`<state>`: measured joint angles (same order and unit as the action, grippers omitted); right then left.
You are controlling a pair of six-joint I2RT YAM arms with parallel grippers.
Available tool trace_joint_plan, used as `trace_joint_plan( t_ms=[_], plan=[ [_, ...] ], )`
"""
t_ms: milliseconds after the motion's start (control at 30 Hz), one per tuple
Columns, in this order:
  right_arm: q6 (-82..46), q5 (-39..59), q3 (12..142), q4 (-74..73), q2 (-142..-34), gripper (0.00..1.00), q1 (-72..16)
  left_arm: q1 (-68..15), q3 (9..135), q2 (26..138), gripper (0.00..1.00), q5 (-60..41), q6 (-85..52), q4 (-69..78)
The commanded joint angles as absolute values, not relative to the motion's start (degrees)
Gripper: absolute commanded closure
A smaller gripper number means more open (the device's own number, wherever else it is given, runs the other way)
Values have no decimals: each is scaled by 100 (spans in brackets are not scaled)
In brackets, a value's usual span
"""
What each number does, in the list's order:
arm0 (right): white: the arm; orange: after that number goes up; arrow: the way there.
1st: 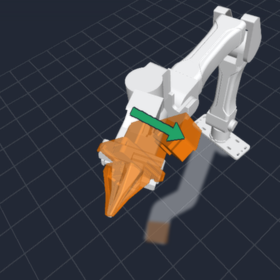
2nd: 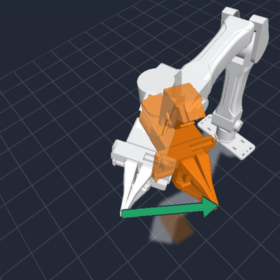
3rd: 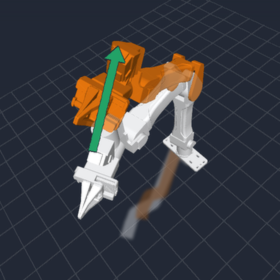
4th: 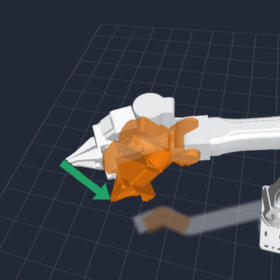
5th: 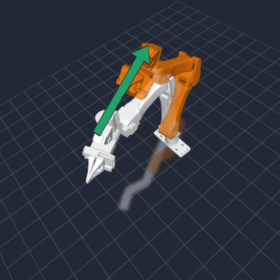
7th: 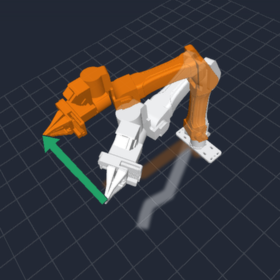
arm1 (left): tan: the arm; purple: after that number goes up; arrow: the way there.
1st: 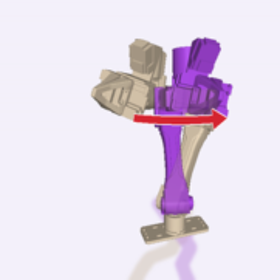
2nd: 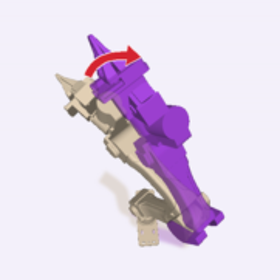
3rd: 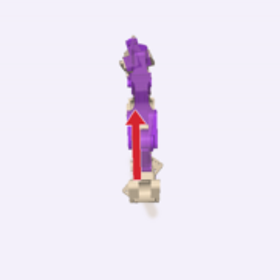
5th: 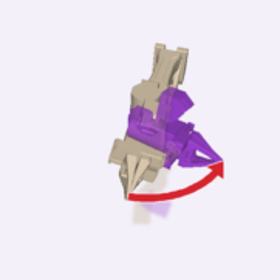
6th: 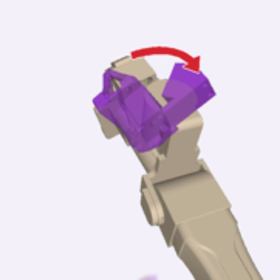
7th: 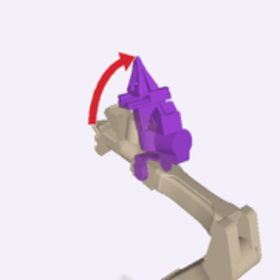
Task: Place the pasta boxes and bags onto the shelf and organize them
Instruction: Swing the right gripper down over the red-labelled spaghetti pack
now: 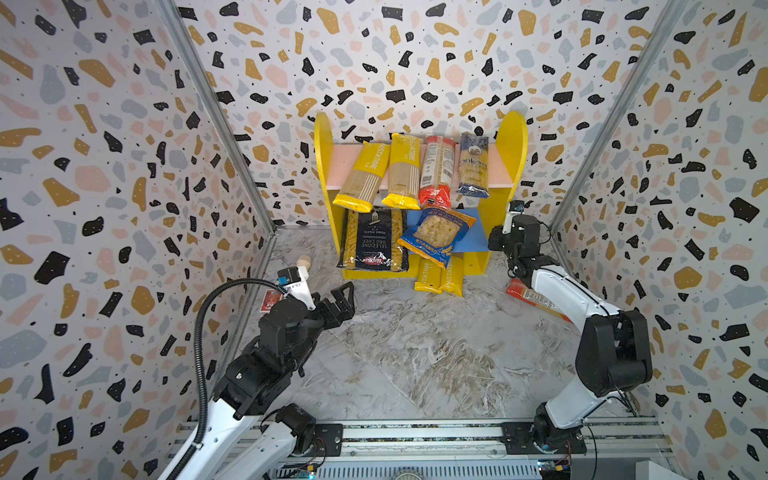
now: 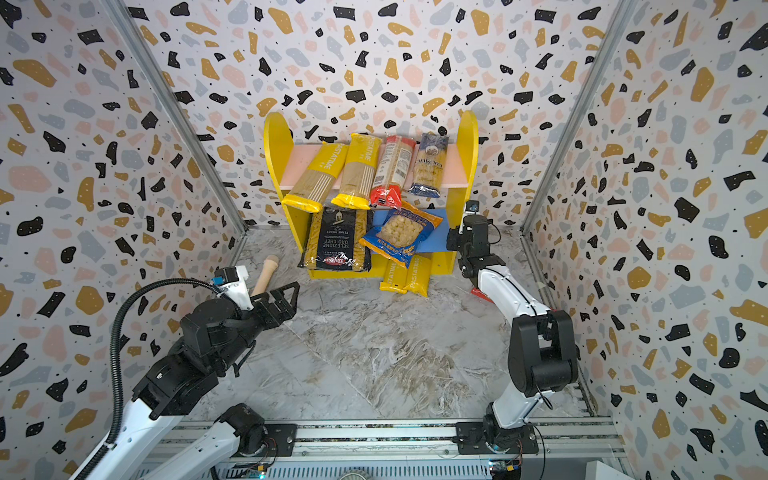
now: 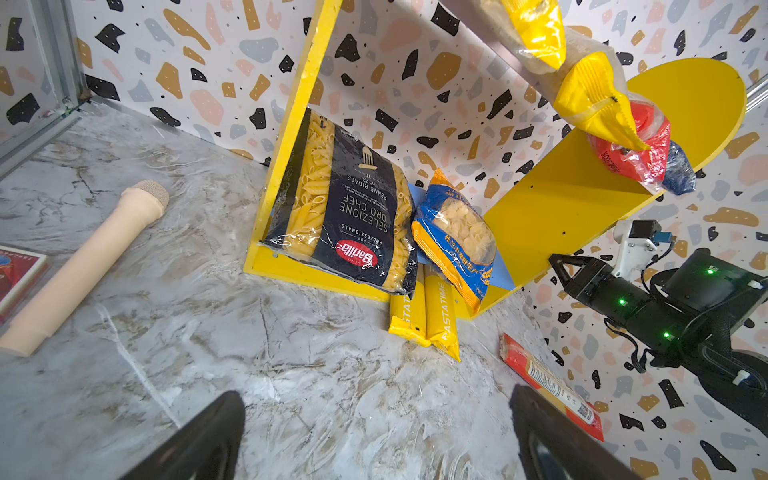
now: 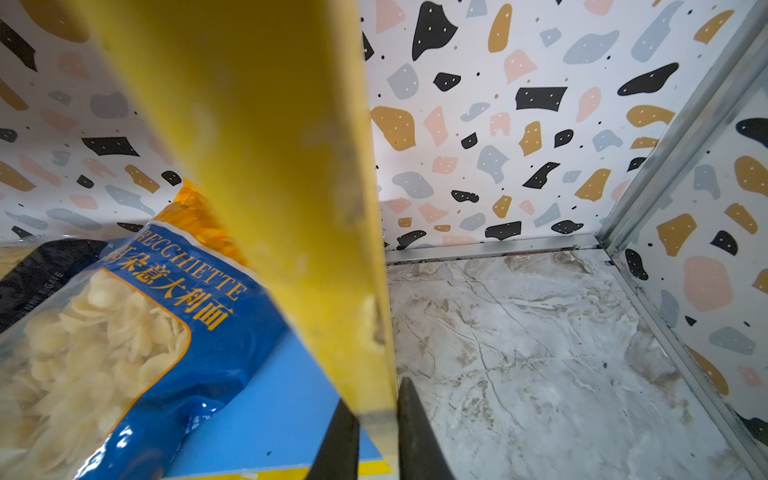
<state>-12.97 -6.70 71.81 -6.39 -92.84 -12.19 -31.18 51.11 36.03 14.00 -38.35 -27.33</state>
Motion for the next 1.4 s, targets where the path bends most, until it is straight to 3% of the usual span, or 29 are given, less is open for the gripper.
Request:
trace_joint_plan(
  t_ms=[0,100,367,933,1133,1367],
  plan=[
    [-1604,-261,7062,82,-8148,61,-1538,-3093,5019,3462,0,1310,-3797,-2753],
    [-1720,-637,6735,511,-7534,41,-1531,-3094,4925,3389,0,1197,-3797,-2753],
    [-2692,-1667,6795,2685,-7502,34,-608,-3089,4565,3419,0,614,-3856,-2524],
    [-2921,-1225,7612,3133,-9736,31,1043,-3092,4410,3614,0,184,-3775,-2194],
    [-2883,-1202,8313,3224,-10480,31,1285,-3094,4386,3681,0,237,-3718,-2156],
    [-2839,-1134,8259,3137,-10709,31,1371,-3094,4369,3723,0,255,-3683,-2113]
  ],
)
